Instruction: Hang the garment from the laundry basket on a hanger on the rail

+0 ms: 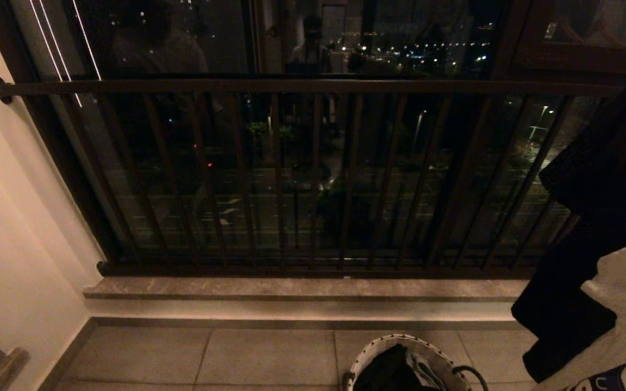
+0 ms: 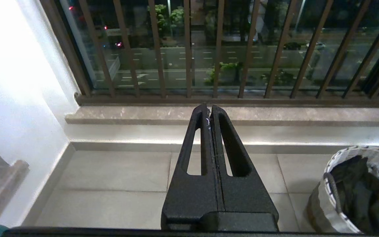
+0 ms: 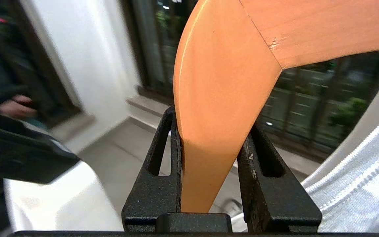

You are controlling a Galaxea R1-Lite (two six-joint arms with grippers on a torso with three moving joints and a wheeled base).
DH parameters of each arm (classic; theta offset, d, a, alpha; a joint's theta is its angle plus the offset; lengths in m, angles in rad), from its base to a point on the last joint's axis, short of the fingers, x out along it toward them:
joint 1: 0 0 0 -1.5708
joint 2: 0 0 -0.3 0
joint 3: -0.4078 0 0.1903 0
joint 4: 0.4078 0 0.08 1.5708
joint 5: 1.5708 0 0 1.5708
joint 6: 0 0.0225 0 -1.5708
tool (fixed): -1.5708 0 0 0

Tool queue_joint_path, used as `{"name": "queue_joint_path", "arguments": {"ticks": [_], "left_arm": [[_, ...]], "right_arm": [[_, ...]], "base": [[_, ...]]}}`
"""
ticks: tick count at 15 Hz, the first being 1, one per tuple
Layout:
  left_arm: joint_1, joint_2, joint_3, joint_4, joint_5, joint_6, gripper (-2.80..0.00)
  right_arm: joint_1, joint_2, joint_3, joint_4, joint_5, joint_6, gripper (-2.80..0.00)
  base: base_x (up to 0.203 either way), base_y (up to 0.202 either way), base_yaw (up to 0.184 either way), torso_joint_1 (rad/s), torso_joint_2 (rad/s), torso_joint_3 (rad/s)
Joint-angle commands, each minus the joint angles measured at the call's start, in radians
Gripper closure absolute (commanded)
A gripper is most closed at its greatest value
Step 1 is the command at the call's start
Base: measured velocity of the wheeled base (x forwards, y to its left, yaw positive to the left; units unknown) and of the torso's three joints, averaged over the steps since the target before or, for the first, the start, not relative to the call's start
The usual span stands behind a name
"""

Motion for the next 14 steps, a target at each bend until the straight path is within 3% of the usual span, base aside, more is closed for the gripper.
{"name": "queue_joint_path", "arguments": {"ticks": [1,5,10,14], "left_arm": [[0.0,0.0,0.008,0.0,0.0,0.0,0.0],[0.0,0.0,0.008,0.001,0.0,0.0,0.0],[0.0,0.0,0.008,-0.001,0.0,0.0,0.0],[0.0,0.0,0.008,-0.001,0.0,-0.002,0.0]], "right_arm": [[0.0,0.035,-0.009,-0.01,0.016,0.017,0.0],[0.0,0.119,-0.042,-0.084,0.063,0.067,0.0],[0.002,0.288,-0.135,-0.157,0.229,0.119,0.0],[0.002,0.418,-0.2,-0.283,0.246,0.219,0.0]], "base": [[0.0,0.0,0.0,0.226,-0.54,-0.33],[0.0,0.0,0.0,0.234,-0.57,-0.331],[0.0,0.0,0.0,0.242,-0.56,-0.319],[0.0,0.0,0.0,0.17,-0.37,-0.204]]}}
